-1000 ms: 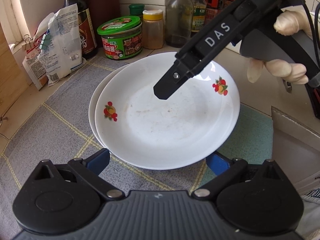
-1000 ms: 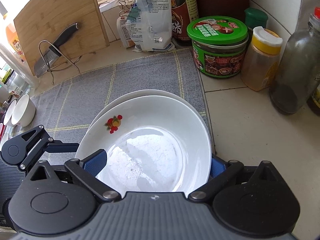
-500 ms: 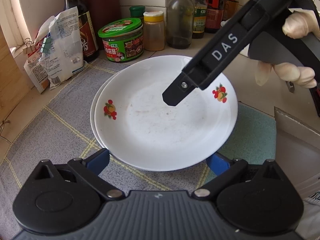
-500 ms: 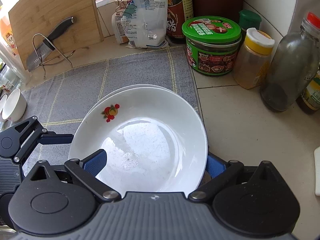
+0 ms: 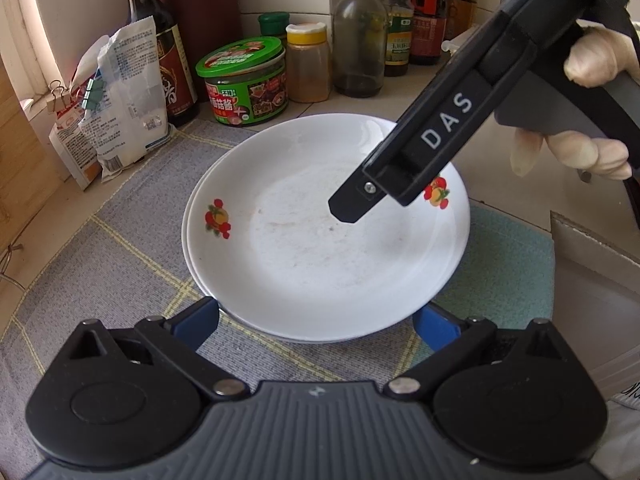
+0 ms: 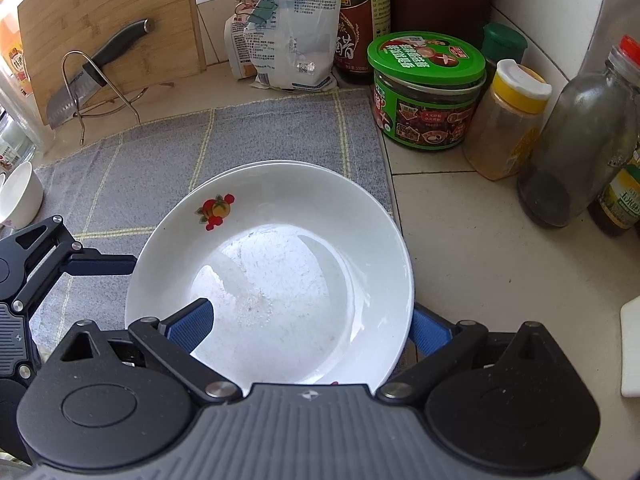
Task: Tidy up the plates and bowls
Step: 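Lower the held plate onto the stacked plates with both tools, then open both tools and lift them away from the plate stack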
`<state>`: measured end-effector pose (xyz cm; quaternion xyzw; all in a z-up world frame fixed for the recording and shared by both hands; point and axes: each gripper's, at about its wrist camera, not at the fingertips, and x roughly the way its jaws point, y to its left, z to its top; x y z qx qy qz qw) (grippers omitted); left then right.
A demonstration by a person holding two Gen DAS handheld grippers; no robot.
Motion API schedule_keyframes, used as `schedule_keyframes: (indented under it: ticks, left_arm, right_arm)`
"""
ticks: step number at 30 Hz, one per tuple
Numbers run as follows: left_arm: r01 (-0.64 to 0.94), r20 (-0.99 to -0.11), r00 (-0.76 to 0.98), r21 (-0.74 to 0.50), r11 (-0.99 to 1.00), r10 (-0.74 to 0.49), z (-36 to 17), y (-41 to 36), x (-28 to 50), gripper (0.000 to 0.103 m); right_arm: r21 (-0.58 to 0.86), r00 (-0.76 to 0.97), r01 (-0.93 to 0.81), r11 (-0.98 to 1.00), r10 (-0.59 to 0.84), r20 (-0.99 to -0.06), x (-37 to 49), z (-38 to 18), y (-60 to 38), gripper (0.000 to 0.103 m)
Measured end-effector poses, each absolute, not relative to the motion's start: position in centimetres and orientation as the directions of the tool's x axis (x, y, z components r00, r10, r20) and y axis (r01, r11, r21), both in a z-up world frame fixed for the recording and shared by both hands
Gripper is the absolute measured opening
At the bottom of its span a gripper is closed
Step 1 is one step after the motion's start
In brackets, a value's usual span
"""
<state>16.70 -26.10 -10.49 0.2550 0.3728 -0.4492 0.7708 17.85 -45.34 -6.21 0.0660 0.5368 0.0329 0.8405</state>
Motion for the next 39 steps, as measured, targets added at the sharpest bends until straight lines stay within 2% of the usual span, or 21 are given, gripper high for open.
schedule_keyframes:
  ticks: [20, 31, 35, 39]
  left_arm:
    - [0.877, -0.789, 0.333, 0.057, 0.478, -0.517, -10.7, -25.9, 16.3, 0.102]
    - [0.821, -0.653, 0.444, 0.022, 0.571, -0.614, -7.9, -22.3, 15.6, 0.102]
    - [0.768, -0.581, 0.525, 0.008, 0.641, -0.622, -6.5, -20.1, 15.6, 0.102]
    - [0.709, -0.565, 0.578, -0.009, 0.705, -0.588, -5.9, -18.0, 15.3, 0.102]
  right_arm:
    - [0.048, 0.428, -0.034, 0.998, 0.058, -0.902, 17.6, -6.3, -44.2, 0.103]
    - [-0.014, 0.565, -0.102, 0.995, 0.046, -0.824, 16.4, -2.9, -42.5, 0.103]
    - [-0.032, 0.609, -0.109, 0.994, 0.042, -0.792, 16.4, -2.0, -41.5, 0.103]
    - [0.002, 0.630, -0.155, 0.988, 0.100, -0.770, 17.1, -1.6, -40.3, 0.103]
